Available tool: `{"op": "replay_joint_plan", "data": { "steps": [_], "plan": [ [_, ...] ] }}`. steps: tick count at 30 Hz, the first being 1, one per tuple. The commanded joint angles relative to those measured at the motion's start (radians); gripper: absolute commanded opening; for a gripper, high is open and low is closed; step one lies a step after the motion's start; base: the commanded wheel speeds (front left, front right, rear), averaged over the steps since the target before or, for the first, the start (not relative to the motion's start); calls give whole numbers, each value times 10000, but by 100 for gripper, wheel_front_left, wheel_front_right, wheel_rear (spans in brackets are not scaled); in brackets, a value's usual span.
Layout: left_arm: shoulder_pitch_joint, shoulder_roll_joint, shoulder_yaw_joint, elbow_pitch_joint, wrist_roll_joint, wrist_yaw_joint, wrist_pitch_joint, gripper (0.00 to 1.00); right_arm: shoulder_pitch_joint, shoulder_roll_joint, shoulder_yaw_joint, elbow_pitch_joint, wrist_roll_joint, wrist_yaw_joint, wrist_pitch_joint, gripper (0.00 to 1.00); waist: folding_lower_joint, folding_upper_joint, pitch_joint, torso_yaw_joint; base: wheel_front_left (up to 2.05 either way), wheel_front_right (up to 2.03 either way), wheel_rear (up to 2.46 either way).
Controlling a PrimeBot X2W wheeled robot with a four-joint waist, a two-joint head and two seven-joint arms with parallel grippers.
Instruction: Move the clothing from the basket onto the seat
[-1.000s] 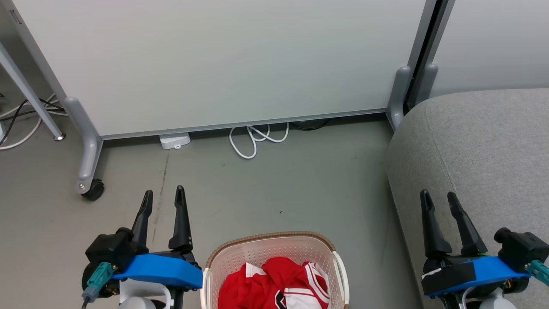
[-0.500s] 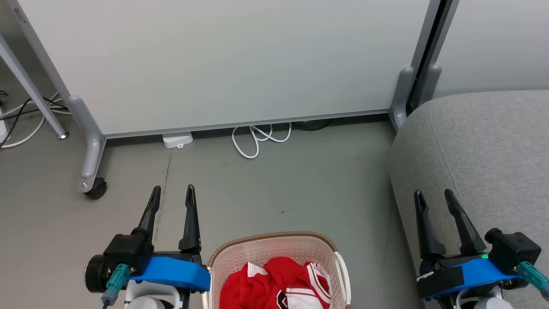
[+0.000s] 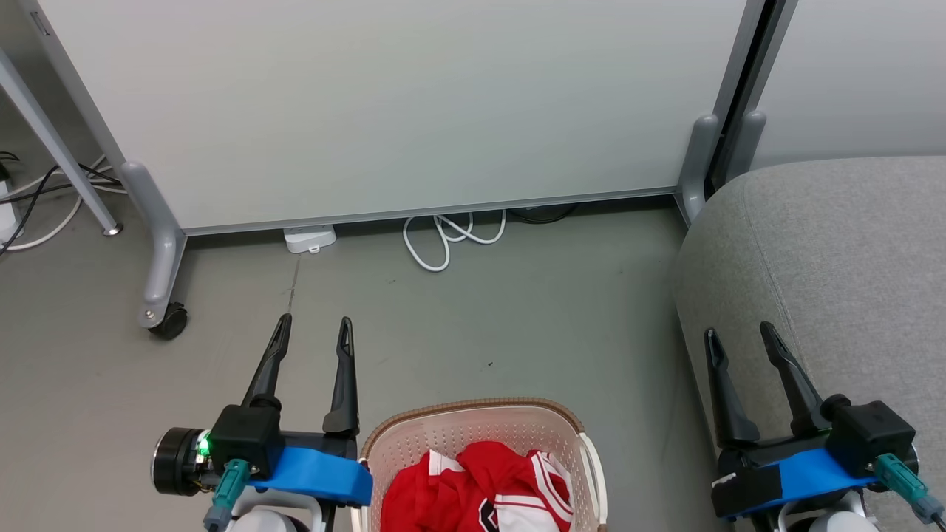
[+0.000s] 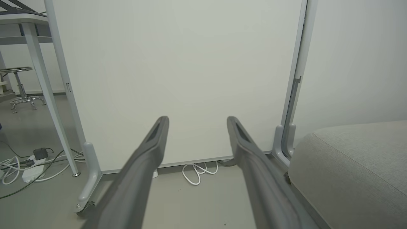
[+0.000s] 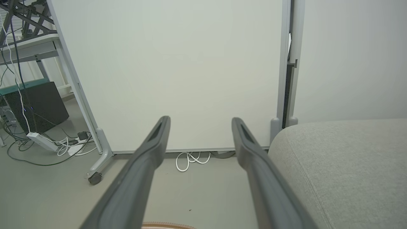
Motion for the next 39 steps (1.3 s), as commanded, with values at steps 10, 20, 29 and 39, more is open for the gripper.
{"op": "replay_joint_plan", "data": {
  "steps": [10,20,29,39],
  "plan": [
    [-150,23,-131,-81,880,79,-226,100,78,-69,106,-119,-843,25,-233,100,0,0,14,67,0,0,0],
    [-102,15,-80,-64,961,11,-274,100,82,-70,142,-66,-977,24,-280,100,0,0,8,53,0,0,0],
    [-163,7,-63,0,911,-18,-274,100,18,-68,170,-24,-955,24,-279,100,0,0,53,19,0,0,0],
    [-752,49,-227,437,1124,-310,-273,100,-308,-65,259,-222,-833,24,-272,100,0,0,588,-527,0,0,0]
  ]
}}
